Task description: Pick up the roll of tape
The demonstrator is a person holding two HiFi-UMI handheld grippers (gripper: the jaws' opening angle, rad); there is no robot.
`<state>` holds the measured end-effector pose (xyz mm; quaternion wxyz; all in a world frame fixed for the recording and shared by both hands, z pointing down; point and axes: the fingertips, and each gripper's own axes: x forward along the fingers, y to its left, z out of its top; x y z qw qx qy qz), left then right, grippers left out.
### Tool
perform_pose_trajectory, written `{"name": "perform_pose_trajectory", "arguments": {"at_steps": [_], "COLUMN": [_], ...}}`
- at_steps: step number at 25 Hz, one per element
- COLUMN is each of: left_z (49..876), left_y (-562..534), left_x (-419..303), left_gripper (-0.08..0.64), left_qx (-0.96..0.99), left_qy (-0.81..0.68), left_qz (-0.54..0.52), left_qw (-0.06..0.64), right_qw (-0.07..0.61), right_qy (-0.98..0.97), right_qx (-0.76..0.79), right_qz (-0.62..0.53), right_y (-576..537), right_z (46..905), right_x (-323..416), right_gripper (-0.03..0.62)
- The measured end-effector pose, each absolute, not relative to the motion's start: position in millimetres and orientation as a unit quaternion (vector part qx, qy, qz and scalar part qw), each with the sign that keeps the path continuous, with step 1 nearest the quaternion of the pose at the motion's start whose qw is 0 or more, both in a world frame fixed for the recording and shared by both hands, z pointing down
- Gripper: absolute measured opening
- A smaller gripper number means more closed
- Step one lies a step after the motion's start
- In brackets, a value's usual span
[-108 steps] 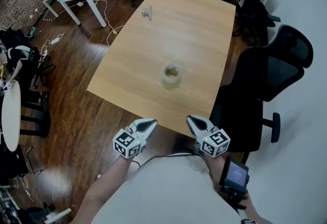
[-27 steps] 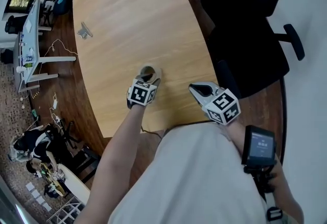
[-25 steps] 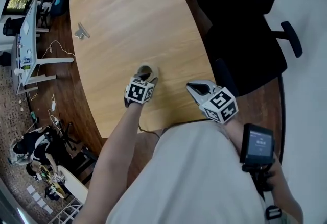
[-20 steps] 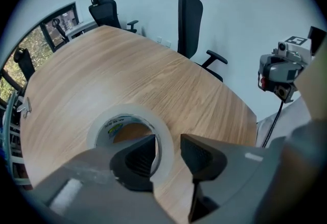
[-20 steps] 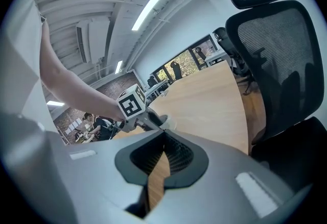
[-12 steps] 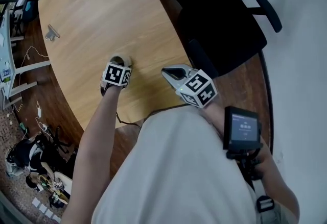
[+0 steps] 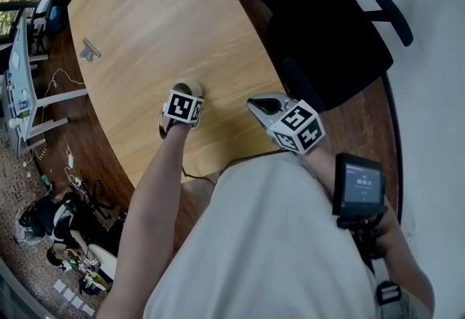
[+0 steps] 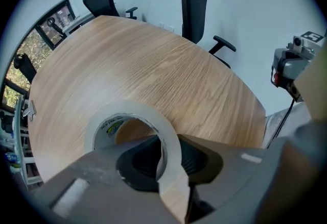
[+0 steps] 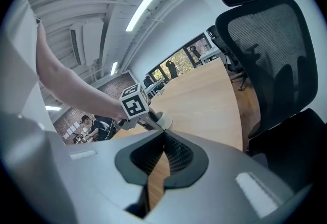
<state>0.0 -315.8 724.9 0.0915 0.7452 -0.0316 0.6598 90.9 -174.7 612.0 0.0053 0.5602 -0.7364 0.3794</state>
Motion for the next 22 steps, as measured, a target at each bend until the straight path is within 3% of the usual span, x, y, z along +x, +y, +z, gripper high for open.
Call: {"name": "perform_pose_trajectory", "arguments": {"at_steps": [17, 22], "left_z": [658.3, 629.8], "left_y": [-234.6, -221.9], "left_x": [12.1, 4.8], "left_gripper": [0.089, 0.089], "left_qx": [0.864, 0.897], "left_qy": [-0.082, -0.103], "left_qz": [0.459, 0.387], "left_qw": [0.188, 0.187], "right_qw": [0.024, 0.037], "right_qy": [-0.77, -0.785], "right_qx": [0.517, 0.501], "right_qz": [0.374, 0.363], "right_y": [-141.7, -143.7], "right_z": [609.4, 605.7], "right_x": [83.0, 82.9], "right_gripper": [0.006, 0.006]}}
